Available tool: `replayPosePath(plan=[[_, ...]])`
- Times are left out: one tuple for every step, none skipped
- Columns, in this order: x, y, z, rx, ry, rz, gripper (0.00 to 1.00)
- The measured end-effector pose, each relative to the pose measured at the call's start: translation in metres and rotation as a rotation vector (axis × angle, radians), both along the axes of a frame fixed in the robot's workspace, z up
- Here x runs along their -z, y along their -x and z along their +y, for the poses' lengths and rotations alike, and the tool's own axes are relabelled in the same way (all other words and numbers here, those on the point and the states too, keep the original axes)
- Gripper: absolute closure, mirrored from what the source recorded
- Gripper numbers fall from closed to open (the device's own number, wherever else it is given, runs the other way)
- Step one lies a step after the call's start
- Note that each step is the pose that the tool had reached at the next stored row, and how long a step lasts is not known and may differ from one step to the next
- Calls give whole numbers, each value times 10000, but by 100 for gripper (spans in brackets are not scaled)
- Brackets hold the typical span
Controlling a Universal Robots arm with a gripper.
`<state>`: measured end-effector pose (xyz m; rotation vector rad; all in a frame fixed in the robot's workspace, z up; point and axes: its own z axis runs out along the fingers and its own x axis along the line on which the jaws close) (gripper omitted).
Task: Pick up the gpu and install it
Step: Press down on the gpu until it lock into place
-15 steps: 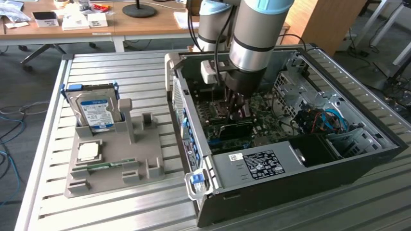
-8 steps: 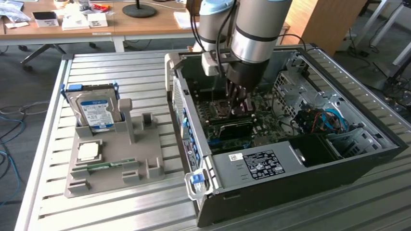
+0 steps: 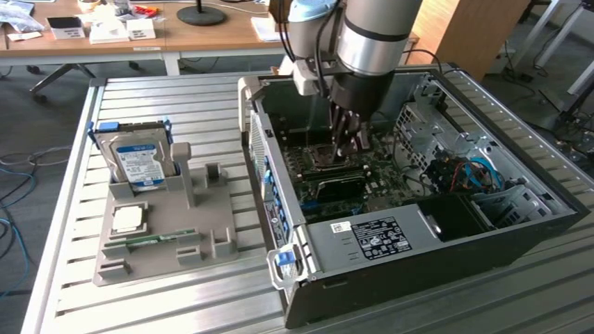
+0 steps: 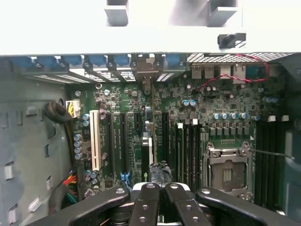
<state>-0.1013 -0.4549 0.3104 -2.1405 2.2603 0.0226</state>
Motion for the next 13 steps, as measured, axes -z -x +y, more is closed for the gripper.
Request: replayPosePath(plan=[[-25,0,0,-1,1,-1,89],[-49,0,0,-1,0,-2,89],[-74,-1,0,-1,0,-3,89],[-98,0,0,-1,1,-3,89],[-120,0,0,-1,0,-5,89],[-141,-1,0,-1,0,-6,89],[-161,-1,0,-1,1,-7,89],[-180,-1,0,-1,0,-9,89],[-199,-1,0,-1,0,-10,89],[-221,0,0,-1,0,-12,89],[-239,0,0,0,0,-13,89],[-252,0,0,0,0,-15,89],[-256,0,0,0,0,-15,89]])
